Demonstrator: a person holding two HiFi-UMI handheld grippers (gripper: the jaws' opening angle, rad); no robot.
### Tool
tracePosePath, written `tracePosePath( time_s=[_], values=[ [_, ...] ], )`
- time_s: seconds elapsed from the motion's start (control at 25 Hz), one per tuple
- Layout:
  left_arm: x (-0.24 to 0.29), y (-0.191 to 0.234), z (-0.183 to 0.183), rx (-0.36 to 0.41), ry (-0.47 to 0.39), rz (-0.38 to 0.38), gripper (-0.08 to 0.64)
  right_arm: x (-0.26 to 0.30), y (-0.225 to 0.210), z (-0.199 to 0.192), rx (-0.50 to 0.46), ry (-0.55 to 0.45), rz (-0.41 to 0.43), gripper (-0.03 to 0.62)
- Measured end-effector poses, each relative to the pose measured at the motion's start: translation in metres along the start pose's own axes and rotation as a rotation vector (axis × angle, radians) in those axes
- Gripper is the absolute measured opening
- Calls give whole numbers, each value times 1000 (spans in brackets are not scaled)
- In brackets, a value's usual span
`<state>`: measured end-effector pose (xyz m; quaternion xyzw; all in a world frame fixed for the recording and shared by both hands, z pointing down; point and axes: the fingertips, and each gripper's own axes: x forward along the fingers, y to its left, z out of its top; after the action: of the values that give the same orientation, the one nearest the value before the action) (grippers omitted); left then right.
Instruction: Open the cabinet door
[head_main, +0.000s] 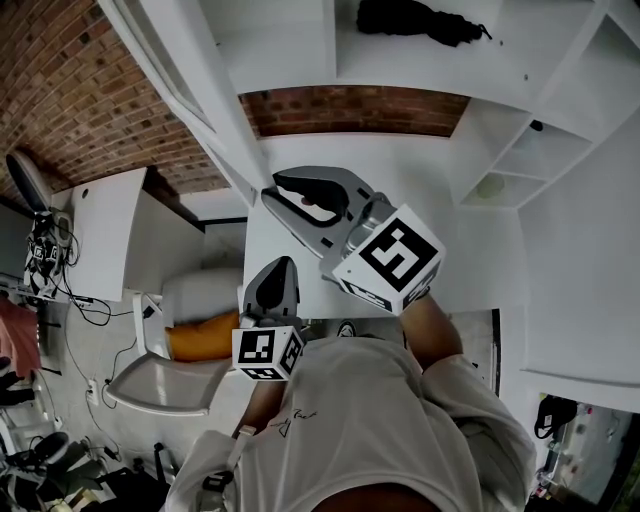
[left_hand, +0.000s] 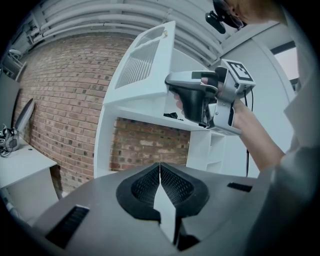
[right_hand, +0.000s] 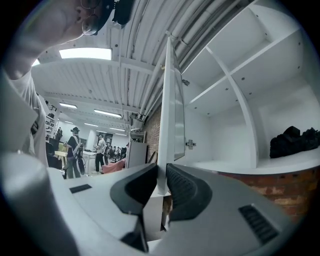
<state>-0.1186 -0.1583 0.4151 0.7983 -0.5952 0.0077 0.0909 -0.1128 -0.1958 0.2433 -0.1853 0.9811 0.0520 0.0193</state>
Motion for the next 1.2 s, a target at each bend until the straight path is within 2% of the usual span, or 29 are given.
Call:
tracePosePath(
  time_s=[0.68,0.92,1.2],
  values=[
    [1,6,1,1,-6,30,17,10,29,2,11,-41,122,80],
    [-4,11,1,0,-3,39,17,14,37,5,22,-67,114,84],
    [-8,17,0,-5,0,44,17,23,52,6,17,-76,153,86]
  ],
)
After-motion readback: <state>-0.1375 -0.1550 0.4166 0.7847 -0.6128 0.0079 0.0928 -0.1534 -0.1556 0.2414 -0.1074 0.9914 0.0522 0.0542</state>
